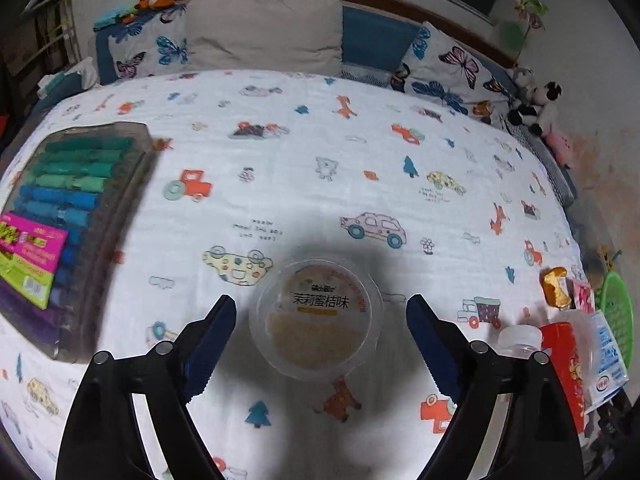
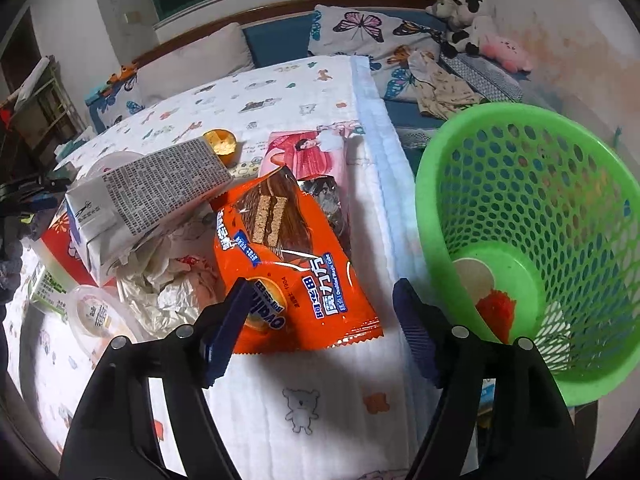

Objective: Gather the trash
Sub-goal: 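Grasp the clear plastic tub with the left tool while the right tool grasps the orange wrapper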

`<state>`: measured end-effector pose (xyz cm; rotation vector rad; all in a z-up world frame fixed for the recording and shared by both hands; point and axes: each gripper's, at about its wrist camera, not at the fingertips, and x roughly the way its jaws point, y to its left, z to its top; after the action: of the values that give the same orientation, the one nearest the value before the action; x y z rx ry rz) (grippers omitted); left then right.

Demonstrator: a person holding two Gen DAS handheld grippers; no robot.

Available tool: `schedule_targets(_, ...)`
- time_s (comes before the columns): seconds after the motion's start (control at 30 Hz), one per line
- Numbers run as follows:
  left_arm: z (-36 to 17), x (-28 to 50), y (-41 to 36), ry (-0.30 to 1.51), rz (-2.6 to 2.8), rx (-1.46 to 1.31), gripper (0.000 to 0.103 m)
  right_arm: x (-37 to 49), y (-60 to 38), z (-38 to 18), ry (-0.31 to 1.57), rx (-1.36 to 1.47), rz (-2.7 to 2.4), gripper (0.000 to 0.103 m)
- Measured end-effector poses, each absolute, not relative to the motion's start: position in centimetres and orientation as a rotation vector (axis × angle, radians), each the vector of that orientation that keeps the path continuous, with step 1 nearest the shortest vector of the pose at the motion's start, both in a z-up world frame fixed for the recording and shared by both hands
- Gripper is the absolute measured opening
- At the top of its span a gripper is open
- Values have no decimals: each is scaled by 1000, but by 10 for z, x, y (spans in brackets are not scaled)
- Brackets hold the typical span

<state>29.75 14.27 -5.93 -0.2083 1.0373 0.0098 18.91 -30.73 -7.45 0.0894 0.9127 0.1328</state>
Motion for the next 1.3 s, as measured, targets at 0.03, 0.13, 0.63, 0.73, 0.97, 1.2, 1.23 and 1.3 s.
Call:
schedule_targets(0.03, -62, 299, 143, 1038, 22, -205, 84, 189, -307, -74, 914, 87, 133, 74)
schedule_targets(0.13, -71, 301, 147, 1052, 22, -234, 74, 192, -305, -75, 916, 77, 134, 74)
schedule_targets(0.63, -44, 279, 121, 982, -28, -199, 67, 188, -307, -73, 908, 60, 138, 81)
schedule_targets(0.73, -29, 271, 106, 959, -64, -176, 67, 190, -305, -71, 896, 49, 128, 83)
schedule_targets(0.97, -2, 258, 73, 910, -132, -122, 67, 210, -298, -73, 919, 29, 158, 87)
schedule_targets(1.2, 20, 247, 50, 870, -190, -82, 67, 219, -300, -78, 970, 92, 224, 80)
schedule_targets(1.23, 22, 247, 48, 871, -204, -90, 67, 219, -300, -78, 974, 102, 234, 75)
schedule_targets(1.3, 24, 247, 44, 870, -210, -90, 67, 216, -302, -75, 967, 116, 242, 63)
